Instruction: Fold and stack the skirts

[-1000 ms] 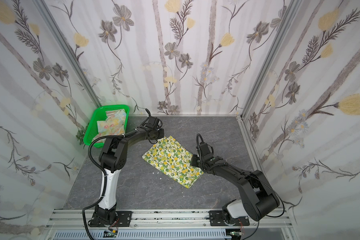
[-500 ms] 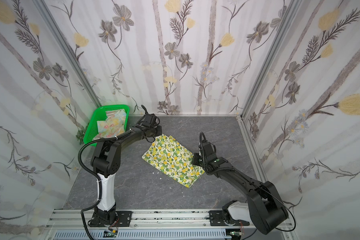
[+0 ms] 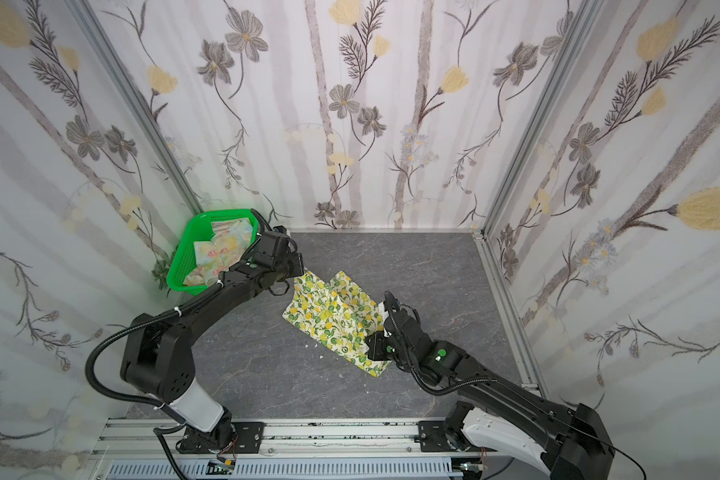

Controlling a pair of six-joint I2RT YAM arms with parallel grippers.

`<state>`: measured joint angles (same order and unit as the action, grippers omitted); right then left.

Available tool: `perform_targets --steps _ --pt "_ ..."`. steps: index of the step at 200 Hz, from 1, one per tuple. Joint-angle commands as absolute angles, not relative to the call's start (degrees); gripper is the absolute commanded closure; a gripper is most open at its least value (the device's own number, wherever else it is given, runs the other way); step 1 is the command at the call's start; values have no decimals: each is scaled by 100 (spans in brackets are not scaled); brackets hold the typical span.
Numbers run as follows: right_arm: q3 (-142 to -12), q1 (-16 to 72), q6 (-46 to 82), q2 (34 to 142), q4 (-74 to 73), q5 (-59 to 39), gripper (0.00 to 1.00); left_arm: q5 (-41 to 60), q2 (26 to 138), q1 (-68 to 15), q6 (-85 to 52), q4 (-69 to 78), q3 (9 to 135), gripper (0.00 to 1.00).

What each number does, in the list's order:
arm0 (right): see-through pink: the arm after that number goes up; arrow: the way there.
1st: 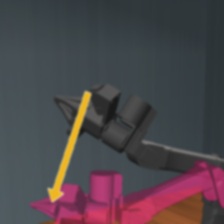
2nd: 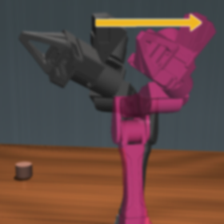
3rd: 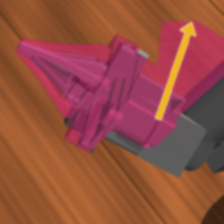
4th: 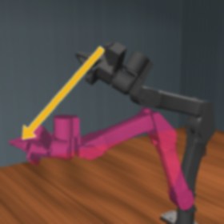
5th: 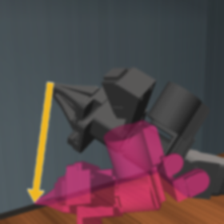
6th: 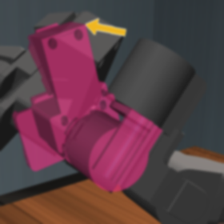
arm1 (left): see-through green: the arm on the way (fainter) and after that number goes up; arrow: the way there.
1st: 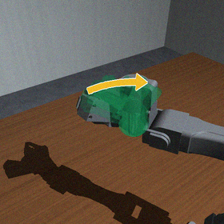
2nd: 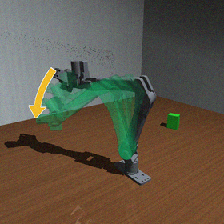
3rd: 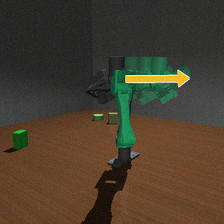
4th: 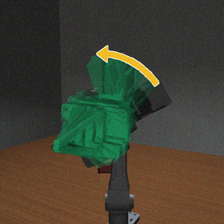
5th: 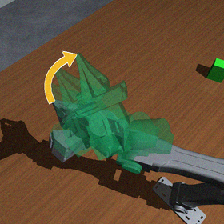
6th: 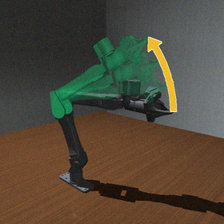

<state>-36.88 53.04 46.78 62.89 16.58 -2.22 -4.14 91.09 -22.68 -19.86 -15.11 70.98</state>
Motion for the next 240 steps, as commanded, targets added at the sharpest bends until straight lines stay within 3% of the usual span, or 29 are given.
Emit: perform_targets --steps 1,55,104,139,147,157,164,240 --pt "-3661 5809 5215 6187 1725 -145 100 -807 8464 -2235 -2039 -1459 6734 100" --pt "-3903 6978 5677 6475 1483 -62 100 -1071 7070 -2210 -1910 -1520 6237 100" --pt "-3338 6828 6292 5903 1319 476 100 -541 7883 -2215 -2018 -1564 6730 100" --pt "-2965 6334 6242 5410 1353 431 100 -100 8164 -2215 -2305 -1685 6275 100" --pt "-2941 6290 6214 5350 1377 436 100 -6 8097 -2215 -2412 -1816 6068 91" --pt "-2944 6254 6173 5318 1395 449 100 3 7945 -2215 -2582 -2052 5814 58" --pt "-2947 6244 6149 5333 1407 448 100 -19 7818 -2215 -2665 -2231 5604 50" --pt "-3399 5867 5698 6105 1389 17 100 -93 6572 -2071 -3726 -4068 4239 27"
